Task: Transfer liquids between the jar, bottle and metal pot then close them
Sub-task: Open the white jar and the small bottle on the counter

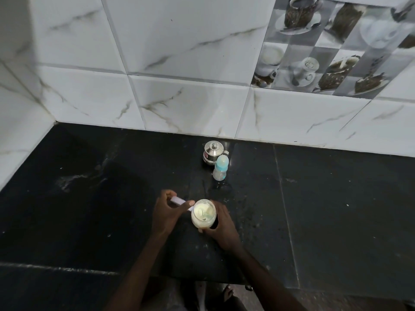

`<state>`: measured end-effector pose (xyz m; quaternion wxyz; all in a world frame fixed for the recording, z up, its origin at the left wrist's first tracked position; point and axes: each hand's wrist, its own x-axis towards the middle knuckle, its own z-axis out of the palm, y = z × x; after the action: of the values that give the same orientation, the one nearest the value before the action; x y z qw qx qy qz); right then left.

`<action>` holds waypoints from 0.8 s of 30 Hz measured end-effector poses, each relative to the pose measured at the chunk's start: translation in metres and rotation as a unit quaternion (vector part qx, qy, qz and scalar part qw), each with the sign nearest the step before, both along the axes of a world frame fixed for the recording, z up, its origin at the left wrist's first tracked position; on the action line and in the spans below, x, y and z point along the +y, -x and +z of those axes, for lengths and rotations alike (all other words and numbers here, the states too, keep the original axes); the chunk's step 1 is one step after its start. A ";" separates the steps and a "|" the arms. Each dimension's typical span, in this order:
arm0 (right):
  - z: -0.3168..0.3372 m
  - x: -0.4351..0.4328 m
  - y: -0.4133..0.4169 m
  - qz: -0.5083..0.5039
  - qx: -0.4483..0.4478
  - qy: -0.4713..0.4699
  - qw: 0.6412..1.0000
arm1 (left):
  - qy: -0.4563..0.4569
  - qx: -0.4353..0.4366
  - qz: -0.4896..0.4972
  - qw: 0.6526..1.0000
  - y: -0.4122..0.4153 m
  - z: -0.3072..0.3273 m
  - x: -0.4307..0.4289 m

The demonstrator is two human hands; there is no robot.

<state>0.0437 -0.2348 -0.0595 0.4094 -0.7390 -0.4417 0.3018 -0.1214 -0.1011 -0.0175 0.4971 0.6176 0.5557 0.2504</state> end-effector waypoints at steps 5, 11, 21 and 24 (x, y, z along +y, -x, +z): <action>-0.004 0.001 -0.001 0.007 -0.003 0.017 1.000 | 0.042 0.021 -0.023 0.999 0.019 -0.023 -0.005; -0.010 0.003 -0.004 0.018 -0.019 0.045 0.999 | 0.008 0.067 -0.073 0.995 0.040 -0.057 -0.015; -0.007 -0.005 -0.008 0.056 -0.045 0.068 0.995 | -0.103 0.250 -0.166 0.948 0.038 -0.085 -0.056; -0.004 -0.009 -0.019 0.053 -0.035 0.067 0.996 | -0.117 0.271 -0.180 0.938 0.035 -0.085 -0.059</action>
<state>0.0624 -0.2441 -0.0637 0.3271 -0.7503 -0.4729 0.3261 -0.1568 -0.1601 -0.1021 0.2889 0.8056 0.5154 0.0428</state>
